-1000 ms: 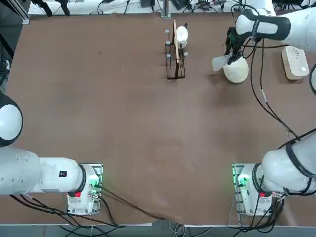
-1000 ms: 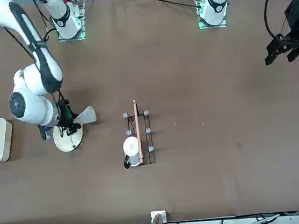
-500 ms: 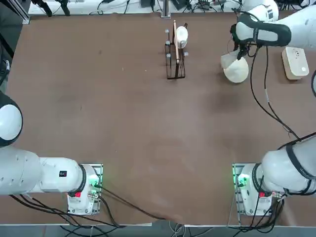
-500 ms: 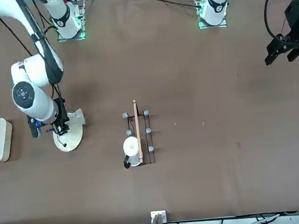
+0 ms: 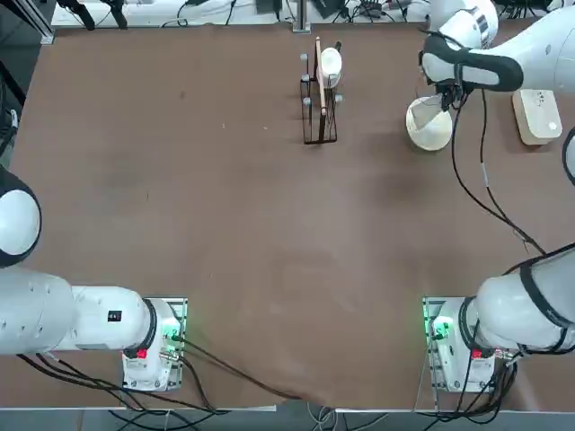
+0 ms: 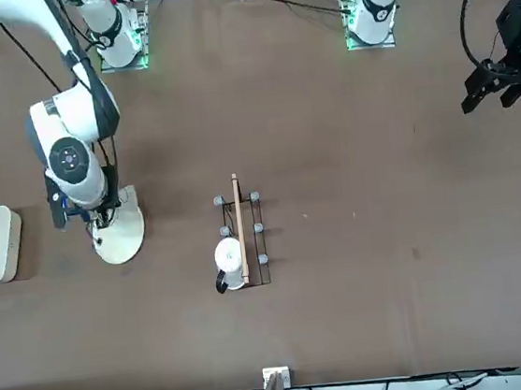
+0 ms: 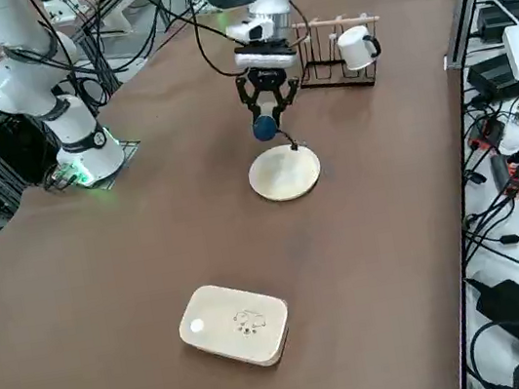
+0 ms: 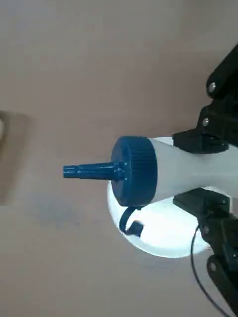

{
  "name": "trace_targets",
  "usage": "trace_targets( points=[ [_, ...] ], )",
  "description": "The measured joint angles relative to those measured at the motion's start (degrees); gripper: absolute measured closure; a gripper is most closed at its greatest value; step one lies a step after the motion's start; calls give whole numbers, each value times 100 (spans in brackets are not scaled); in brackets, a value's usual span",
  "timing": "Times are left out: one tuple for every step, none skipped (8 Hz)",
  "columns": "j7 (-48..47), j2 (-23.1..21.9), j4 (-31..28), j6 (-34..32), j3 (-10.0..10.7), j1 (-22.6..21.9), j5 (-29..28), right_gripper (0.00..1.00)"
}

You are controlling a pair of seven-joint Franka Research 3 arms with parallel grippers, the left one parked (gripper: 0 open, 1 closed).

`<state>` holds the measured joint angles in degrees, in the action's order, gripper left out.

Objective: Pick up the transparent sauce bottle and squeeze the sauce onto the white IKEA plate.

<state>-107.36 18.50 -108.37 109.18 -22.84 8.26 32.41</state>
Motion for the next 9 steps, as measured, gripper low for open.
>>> trace_targets(
  points=[
    [-231,3,43,-418,-3,-60,379,60],
    [-369,25,48,-905,-2,-83,734,60],
    [-558,85,45,-1360,16,-82,1061,60],
    [-901,178,16,-1763,50,-63,1453,60],
    [-1323,283,-115,-2099,74,-7,1904,60],
    [-1819,366,-365,-2303,108,88,2314,60],
    [-2265,404,-666,-2388,129,248,2675,60],
    [-2713,421,-1005,-2418,144,445,3076,60],
    [-3082,429,-1332,-2416,167,686,3443,60]
  ],
)
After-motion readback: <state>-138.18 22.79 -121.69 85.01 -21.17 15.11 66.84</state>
